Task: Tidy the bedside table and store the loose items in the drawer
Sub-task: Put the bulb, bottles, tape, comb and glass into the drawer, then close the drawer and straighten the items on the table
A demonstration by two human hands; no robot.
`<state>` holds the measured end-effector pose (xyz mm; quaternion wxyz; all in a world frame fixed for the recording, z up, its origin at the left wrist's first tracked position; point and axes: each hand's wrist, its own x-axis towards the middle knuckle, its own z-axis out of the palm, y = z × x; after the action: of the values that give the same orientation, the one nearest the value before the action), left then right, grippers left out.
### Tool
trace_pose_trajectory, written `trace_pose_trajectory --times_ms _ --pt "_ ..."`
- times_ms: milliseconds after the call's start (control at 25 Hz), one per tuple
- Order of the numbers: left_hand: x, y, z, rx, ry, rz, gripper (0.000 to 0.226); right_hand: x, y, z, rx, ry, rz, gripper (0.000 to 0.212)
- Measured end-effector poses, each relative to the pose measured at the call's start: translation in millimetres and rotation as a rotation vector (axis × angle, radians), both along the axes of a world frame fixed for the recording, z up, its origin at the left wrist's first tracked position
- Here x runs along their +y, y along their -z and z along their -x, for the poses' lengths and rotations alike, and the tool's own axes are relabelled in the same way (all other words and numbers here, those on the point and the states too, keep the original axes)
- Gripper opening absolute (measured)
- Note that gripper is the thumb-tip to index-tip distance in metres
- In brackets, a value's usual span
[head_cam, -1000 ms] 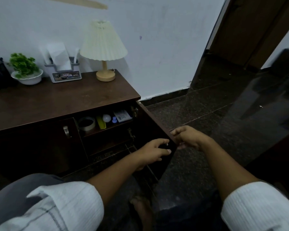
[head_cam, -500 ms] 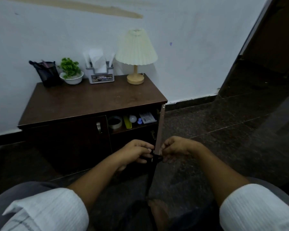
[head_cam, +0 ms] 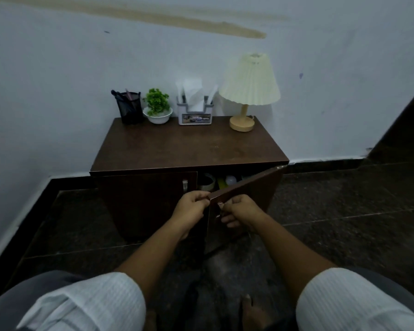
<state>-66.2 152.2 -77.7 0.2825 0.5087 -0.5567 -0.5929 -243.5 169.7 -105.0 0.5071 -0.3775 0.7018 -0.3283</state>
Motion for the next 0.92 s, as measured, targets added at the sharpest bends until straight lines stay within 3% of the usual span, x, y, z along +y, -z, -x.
trace_pose_trajectory --times_ms 120,320,440,600,800,920 --pt "-11.2 7.4 -8.9 0.016 -0.064 -0.015 0.031 -20.7 2.2 -15.8 -0.054 0.083 0.007 0.010" --pt "-40.6 20.5 -2.8 -0.032 -0.013 -0.044 0.047 -48.9 -0.5 -36.9 -0.101 0.077 0.028 0.034" --pt "-59.0 21.8 10.7 0.014 0.002 -0.071 0.051 -66.7 4.3 -39.0 -0.084 0.133 0.053 0.029" --pt "-69.2 24.5 21.8 0.033 -0.031 -0.055 0.046 -76.2 11.0 -30.9 0.075 0.090 0.045 0.022" --pt "-67.6 15.2 8.1 -0.017 -0.027 0.018 0.044 -83.6 -26.6 -17.7 0.526 -0.138 0.062 0.011" --pt "-72.4 -14.2 -1.5 0.020 -0.084 0.194 0.035 -89.7 -67.1 -16.4 0.501 -0.118 0.210 0.015"
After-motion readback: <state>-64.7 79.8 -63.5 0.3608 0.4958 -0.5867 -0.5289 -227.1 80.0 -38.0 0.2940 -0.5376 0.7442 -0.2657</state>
